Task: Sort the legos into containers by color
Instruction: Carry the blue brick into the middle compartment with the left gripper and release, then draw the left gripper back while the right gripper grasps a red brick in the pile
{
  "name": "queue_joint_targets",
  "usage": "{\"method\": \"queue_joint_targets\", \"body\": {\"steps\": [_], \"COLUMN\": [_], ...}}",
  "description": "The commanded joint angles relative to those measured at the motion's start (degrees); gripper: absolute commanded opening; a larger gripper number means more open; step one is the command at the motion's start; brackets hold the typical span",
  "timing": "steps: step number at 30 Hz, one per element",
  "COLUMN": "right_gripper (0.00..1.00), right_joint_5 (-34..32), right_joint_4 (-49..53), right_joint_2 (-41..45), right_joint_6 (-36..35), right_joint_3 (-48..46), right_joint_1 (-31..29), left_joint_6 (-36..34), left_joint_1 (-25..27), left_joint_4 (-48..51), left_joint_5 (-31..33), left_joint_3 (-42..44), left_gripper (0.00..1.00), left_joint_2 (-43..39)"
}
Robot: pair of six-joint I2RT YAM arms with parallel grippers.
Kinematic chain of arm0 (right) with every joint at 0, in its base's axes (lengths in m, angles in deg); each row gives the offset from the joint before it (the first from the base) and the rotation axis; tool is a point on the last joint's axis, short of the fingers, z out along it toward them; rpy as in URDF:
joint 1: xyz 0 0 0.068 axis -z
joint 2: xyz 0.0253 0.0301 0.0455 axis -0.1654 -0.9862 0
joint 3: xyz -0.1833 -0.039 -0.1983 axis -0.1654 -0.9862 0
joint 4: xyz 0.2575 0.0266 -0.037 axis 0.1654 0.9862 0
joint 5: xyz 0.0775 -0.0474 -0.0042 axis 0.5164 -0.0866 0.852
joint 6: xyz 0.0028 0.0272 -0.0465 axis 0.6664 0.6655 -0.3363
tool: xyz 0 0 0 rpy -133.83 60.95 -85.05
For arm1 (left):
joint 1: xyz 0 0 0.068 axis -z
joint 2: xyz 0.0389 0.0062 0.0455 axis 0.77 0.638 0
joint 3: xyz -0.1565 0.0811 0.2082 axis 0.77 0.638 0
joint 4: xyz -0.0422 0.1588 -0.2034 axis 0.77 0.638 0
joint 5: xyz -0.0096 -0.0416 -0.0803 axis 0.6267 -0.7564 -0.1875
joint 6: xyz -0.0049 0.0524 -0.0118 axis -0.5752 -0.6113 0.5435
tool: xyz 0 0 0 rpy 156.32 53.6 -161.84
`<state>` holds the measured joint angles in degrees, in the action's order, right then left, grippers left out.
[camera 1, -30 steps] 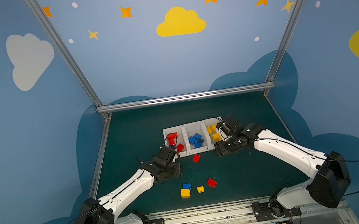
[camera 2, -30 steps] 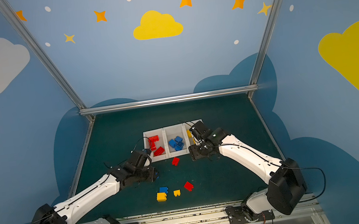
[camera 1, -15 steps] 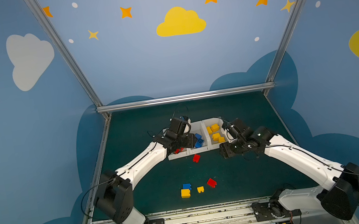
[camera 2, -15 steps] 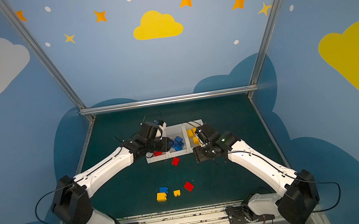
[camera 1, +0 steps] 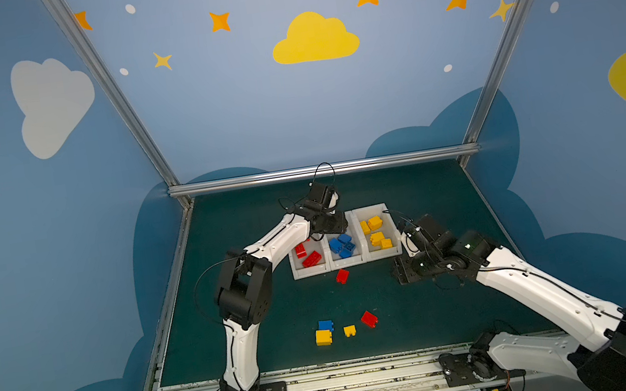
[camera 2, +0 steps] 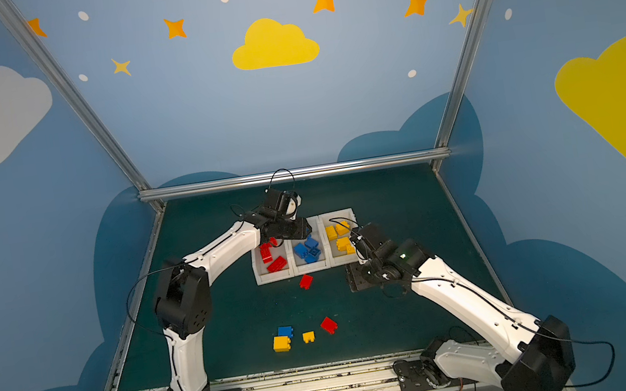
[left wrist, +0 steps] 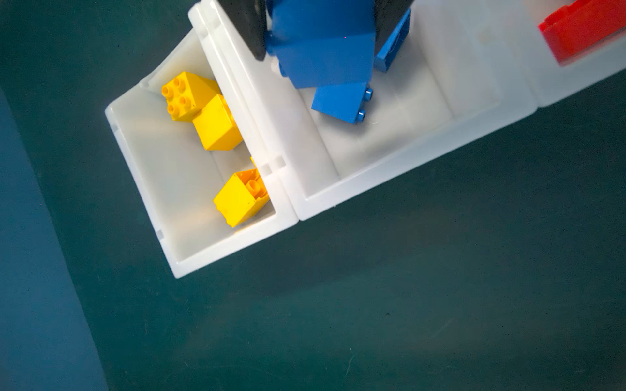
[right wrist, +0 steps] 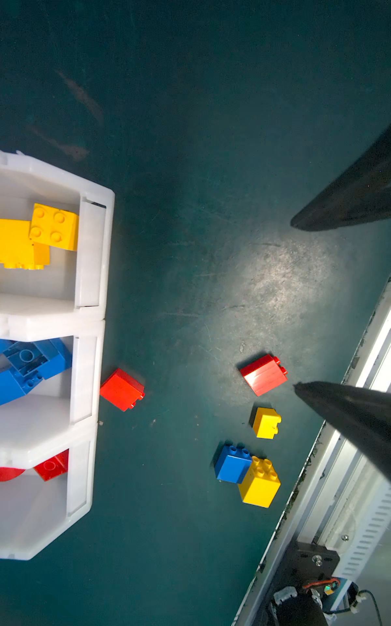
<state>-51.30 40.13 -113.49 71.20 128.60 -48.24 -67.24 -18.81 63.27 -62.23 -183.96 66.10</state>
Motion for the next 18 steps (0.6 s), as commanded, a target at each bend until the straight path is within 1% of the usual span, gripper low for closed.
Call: {"method": "queue_joint_targets", "body": {"steps": [1, 4, 10, 14, 18], "right_gripper": [0.71, 0.72, 0.72, 0.73, 0.73], "right_joint_5": [0.5, 0.7, 0.9, 0.4, 0.2], "right_joint_4": [-0.3, -1.4, -4.9, -7.5, -8.8], "right_joint_2": [1.8, 2.7, 5.2, 6.9, 7.6], "right_joint_6": [-0.2, -0.8, -2.0, -1.5, -1.5], "right_joint_3": [-1.1, -2.2, -4.7, -6.9, -8.2], "right_joint_1": [0.1, 0.1, 0.1, 0.1, 0.1], "left_joint_6": [-0.8, -0.3, 0.8, 1.9, 2.7], "left_joint_1": [0.1, 0.0, -0.2, -1.0, -2.0], "left_joint_4": [1.6, 1.3, -1.9, -5.0, -7.2], "left_joint_5": [-1.0, -1.2, -1.8, -2.4, -1.7], "left_joint_3": [-1.9, -0.8, 5.5, 12.7, 21.3], "left_gripper": [0.54, 0.58, 0.6, 0.61, 0.61], "left_joint_2": [-0.1, -1.2, -7.2, -13.6, -21.3]}}
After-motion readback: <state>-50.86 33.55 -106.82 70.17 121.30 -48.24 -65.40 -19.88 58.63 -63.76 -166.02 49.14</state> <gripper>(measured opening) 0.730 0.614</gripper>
